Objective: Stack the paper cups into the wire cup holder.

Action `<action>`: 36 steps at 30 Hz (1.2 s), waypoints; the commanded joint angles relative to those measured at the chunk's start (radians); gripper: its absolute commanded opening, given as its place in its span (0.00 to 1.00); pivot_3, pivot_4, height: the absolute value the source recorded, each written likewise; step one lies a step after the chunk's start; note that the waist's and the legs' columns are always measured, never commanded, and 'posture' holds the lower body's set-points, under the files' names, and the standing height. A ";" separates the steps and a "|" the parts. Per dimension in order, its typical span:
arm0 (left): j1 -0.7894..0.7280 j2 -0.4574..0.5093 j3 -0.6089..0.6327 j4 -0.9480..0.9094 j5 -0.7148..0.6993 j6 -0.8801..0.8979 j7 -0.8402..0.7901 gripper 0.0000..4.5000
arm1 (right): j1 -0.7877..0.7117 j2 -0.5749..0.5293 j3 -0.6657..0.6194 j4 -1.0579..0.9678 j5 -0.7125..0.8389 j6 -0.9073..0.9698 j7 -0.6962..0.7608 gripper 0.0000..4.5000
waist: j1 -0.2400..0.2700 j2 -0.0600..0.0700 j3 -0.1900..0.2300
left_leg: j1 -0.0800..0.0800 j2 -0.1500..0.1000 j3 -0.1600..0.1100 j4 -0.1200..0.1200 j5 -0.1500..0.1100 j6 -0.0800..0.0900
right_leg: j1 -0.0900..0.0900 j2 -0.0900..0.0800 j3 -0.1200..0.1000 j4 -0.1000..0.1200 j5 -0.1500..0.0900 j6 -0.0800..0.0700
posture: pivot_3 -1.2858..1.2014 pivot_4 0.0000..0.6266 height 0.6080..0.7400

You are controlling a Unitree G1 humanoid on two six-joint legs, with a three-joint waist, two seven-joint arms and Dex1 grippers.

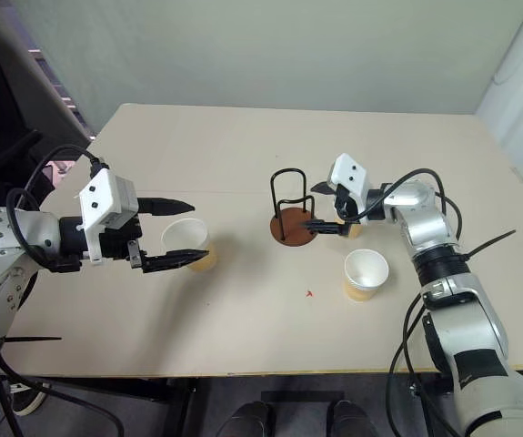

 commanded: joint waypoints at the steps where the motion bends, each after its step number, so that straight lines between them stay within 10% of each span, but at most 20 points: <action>1: 0.009 0.022 0.056 -0.056 -0.020 0.021 0.017 1.00 | -0.044 0.022 -0.015 0.043 -0.013 -0.049 0.005 0.96 | 0.000 0.000 0.000 | 0.000 0.000 0.000 0.000 0.000 0.000 | 0.000 0.000 0.000 0.000 0.000 0.000 | 0.52 0.24 1.00; 14: 0.012 0.027 0.061 -0.080 -0.038 0.040 0.031 1.00 | -0.064 0.047 -0.046 0.078 -0.007 -0.077 0.022 0.01 | 0.000 0.000 0.000 | 0.001 0.000 0.000 0.000 0.000 0.000 | 0.000 0.000 0.000 0.002 0.001 -0.002 | 0.52 0.24 1.00; 36: 0.009 0.102 -0.080 0.026 0.065 -0.114 -0.187 1.00 | 0.388 -0.211 -0.042 -0.983 0.208 0.418 0.109 0.00 | -0.001 -0.001 0.000 | 0.001 0.001 0.001 0.001 0.001 -0.002 | 0.001 0.001 0.000 0.000 0.001 -0.002 | 0.52 0.24 1.00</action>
